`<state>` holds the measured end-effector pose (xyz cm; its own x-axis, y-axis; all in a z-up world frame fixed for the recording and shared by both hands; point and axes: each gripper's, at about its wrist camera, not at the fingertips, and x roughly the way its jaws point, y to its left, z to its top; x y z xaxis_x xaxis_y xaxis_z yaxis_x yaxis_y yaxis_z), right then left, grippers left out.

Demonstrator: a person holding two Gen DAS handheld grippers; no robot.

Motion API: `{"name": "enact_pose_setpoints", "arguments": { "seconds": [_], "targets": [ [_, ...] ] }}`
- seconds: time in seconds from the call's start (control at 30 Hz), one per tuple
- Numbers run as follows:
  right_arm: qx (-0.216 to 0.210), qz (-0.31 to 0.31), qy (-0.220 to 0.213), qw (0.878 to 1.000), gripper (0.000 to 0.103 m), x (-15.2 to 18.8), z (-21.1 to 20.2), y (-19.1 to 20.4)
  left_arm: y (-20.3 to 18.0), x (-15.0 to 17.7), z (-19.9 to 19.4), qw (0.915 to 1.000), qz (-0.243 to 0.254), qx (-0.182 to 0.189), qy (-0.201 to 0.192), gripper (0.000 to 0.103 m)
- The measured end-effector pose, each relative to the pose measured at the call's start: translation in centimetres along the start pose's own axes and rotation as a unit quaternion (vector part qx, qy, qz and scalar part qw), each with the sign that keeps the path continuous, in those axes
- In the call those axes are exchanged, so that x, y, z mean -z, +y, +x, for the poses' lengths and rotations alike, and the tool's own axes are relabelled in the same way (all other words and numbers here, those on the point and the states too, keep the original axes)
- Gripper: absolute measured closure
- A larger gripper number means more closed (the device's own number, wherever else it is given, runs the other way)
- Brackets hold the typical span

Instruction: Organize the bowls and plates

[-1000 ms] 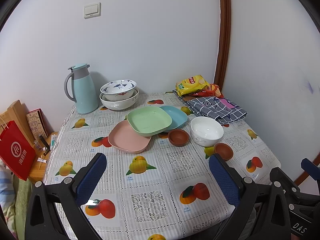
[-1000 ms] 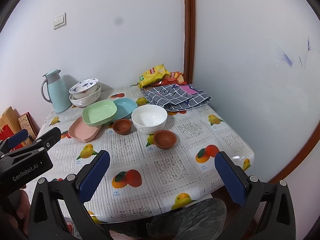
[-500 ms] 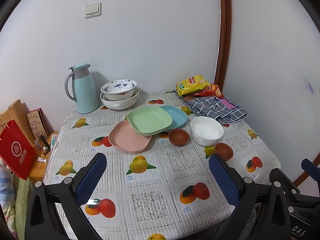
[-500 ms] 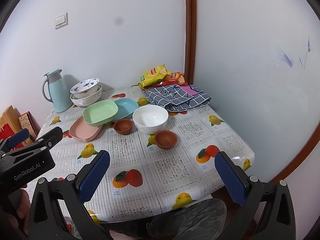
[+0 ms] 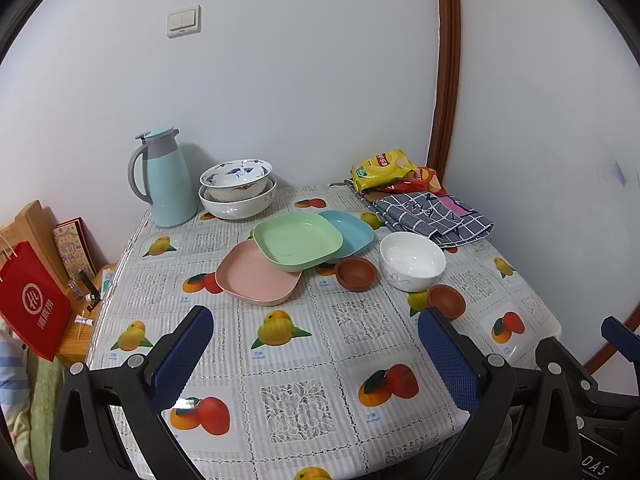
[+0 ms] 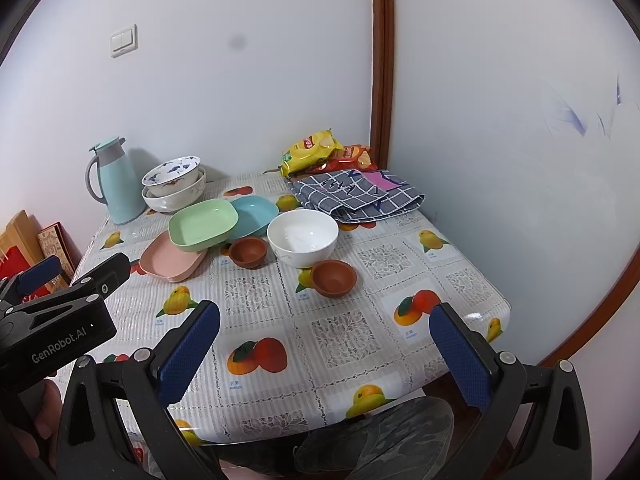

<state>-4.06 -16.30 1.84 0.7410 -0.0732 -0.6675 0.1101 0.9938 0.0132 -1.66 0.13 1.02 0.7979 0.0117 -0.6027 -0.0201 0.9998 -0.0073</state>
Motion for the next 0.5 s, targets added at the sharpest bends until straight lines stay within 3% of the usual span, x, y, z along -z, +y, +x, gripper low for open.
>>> {"name": "enact_pose_setpoints", "arguments": {
  "seconds": [0.5],
  "targets": [
    [0.0,0.001,0.0,1.0,0.0,0.1,0.01,-0.09,-0.13,0.39,0.45,1.0,-0.002,0.003,0.004,0.0]
  ]
}}
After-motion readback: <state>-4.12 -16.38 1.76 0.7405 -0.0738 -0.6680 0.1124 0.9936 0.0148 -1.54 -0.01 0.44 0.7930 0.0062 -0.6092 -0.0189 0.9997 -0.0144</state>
